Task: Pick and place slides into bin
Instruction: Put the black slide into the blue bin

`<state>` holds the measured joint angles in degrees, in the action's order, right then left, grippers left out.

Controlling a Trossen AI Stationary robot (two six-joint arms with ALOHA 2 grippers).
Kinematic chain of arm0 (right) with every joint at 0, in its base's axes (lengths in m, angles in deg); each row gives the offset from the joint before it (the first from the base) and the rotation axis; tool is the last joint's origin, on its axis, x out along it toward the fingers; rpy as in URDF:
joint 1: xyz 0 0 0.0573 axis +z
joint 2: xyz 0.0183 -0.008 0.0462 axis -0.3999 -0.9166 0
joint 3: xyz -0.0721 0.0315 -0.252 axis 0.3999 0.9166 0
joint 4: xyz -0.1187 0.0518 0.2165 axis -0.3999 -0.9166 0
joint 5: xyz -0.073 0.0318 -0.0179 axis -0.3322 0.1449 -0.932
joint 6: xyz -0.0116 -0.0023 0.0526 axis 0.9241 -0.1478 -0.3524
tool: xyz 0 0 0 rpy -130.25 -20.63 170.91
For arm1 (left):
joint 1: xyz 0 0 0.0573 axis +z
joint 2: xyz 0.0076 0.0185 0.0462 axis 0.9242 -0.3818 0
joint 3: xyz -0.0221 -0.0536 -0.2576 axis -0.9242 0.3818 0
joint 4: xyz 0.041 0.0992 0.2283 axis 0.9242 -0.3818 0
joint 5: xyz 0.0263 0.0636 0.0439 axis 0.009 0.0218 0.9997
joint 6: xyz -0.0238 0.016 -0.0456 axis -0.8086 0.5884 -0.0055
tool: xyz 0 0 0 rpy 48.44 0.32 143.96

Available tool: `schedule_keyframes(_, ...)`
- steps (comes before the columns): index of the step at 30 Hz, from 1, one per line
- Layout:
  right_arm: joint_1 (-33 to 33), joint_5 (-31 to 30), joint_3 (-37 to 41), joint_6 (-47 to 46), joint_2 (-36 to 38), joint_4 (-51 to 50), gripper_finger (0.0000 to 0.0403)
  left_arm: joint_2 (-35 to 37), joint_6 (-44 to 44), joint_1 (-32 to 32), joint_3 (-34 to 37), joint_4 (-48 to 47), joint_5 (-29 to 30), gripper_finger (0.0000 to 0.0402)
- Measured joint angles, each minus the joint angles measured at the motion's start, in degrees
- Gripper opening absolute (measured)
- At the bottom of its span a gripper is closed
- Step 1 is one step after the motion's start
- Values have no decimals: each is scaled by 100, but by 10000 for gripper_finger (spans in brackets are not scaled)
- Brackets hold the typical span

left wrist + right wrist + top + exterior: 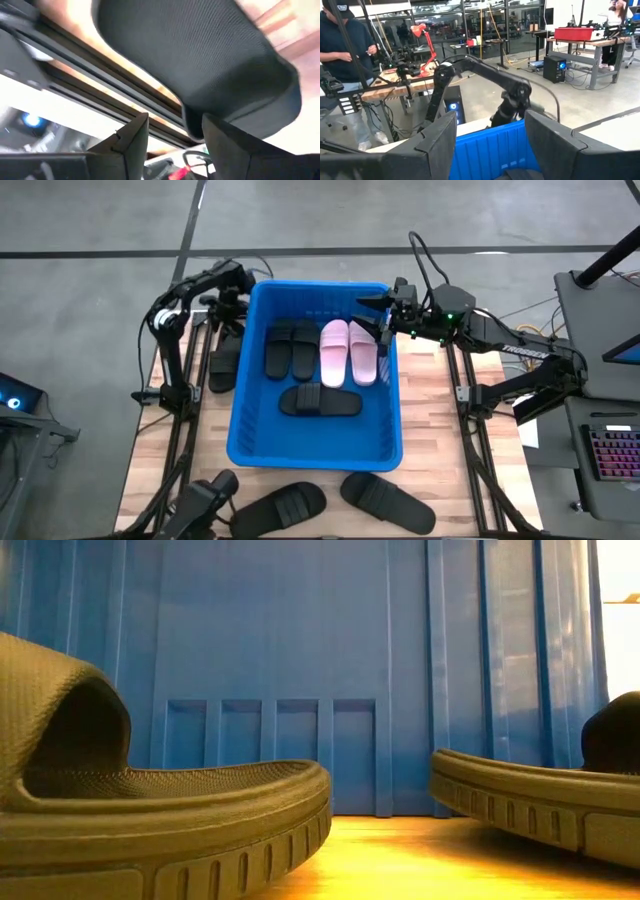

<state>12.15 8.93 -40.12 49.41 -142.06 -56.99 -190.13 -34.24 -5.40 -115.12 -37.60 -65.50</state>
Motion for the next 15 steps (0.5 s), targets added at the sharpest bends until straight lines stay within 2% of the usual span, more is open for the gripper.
schedule_keyframes(4,0,0,0,-25,0,3,224,406,421,0,-141,11,-154,171)
schedule_keyframes(10,-2,0,0,-42,0,7,224,1222,1385,-9,-9,24,-1628,171)
schedule_keyframes(15,-15,0,0,-44,0,7,224,1725,1774,-49,197,42,-1768,171)
